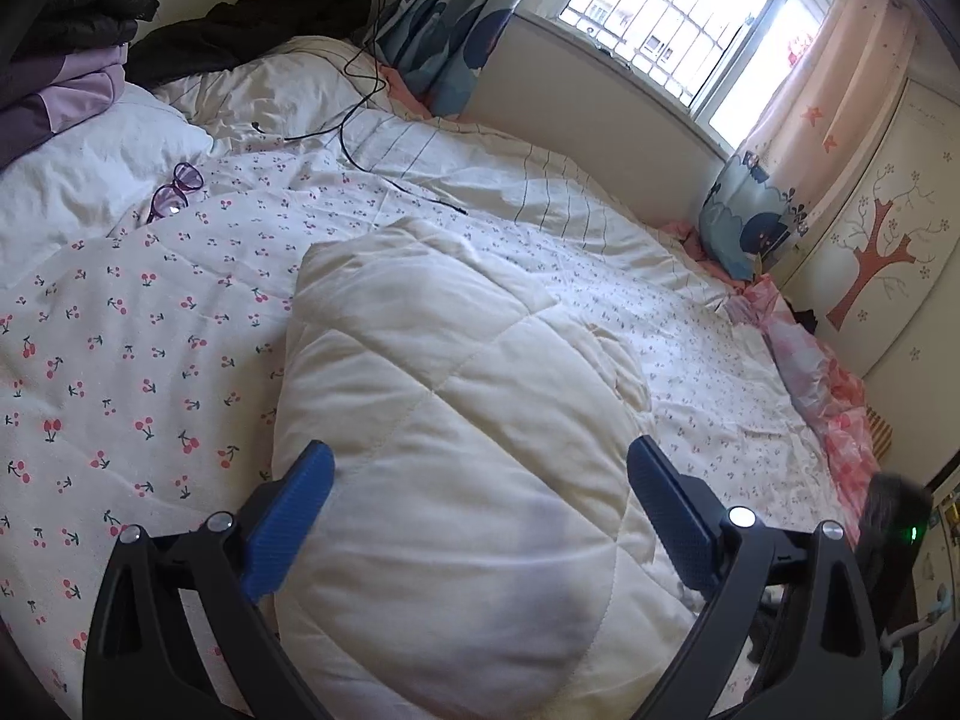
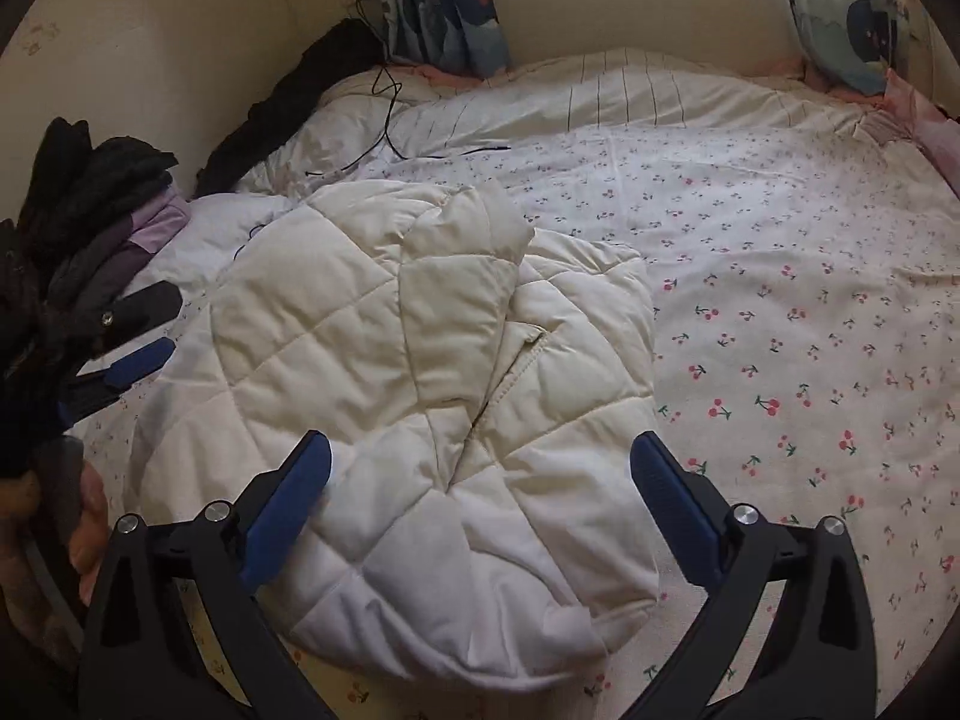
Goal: Fold large clothes
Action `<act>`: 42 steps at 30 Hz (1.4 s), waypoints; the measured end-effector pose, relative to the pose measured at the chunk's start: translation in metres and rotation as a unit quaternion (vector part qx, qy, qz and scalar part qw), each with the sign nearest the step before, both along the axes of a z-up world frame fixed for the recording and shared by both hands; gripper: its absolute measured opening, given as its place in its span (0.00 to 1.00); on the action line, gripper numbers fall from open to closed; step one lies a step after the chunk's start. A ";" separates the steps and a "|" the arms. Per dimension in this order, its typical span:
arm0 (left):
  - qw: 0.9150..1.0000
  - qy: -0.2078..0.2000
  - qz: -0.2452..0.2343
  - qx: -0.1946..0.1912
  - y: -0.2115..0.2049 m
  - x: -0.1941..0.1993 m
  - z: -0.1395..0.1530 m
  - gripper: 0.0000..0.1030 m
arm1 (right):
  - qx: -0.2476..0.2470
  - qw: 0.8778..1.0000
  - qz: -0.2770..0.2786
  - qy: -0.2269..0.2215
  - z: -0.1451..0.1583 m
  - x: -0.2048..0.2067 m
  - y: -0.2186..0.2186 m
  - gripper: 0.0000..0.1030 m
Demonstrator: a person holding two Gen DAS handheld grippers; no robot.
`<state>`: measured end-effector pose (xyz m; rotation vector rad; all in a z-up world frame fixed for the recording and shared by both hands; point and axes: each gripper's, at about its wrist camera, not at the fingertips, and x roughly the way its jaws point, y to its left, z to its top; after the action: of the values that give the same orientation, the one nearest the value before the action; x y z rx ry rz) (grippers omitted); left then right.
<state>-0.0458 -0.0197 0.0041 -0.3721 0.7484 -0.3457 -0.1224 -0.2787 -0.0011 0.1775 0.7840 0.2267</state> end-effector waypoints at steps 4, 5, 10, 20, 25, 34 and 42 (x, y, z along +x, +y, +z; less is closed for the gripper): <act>1.000 0.000 0.000 -0.009 0.002 0.001 0.001 0.91 | -0.003 0.997 0.018 0.070 -0.047 0.004 0.007 0.94; 1.000 0.002 -0.001 -0.009 0.001 0.001 0.000 0.91 | 0.014 0.997 0.013 0.076 -0.049 0.003 0.004 0.94; 1.000 -0.002 -0.007 -0.005 0.002 0.000 0.002 0.91 | 0.026 0.998 0.002 0.052 -0.023 -0.005 -0.008 0.94; 1.000 0.004 -0.013 0.002 -0.006 0.002 -0.002 0.91 | 0.048 0.997 -0.055 -0.024 0.037 0.124 -0.005 0.94; 1.000 0.006 -0.014 0.011 -0.006 0.005 -0.004 0.91 | 0.115 0.985 -0.058 0.110 -0.067 0.176 -0.022 0.94; 0.998 -0.024 0.003 0.066 -0.014 -0.004 0.006 0.92 | 0.042 0.999 -0.030 -0.017 -0.001 0.060 -0.013 0.94; 0.990 -0.056 0.014 0.128 -0.028 -0.019 0.012 0.93 | 0.040 0.998 -0.028 0.025 -0.009 0.042 -0.018 0.94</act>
<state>-0.0649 -0.0481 0.0161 -0.1197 0.6681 -0.2384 -0.0801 -0.2968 -0.0104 0.2819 0.8188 0.2017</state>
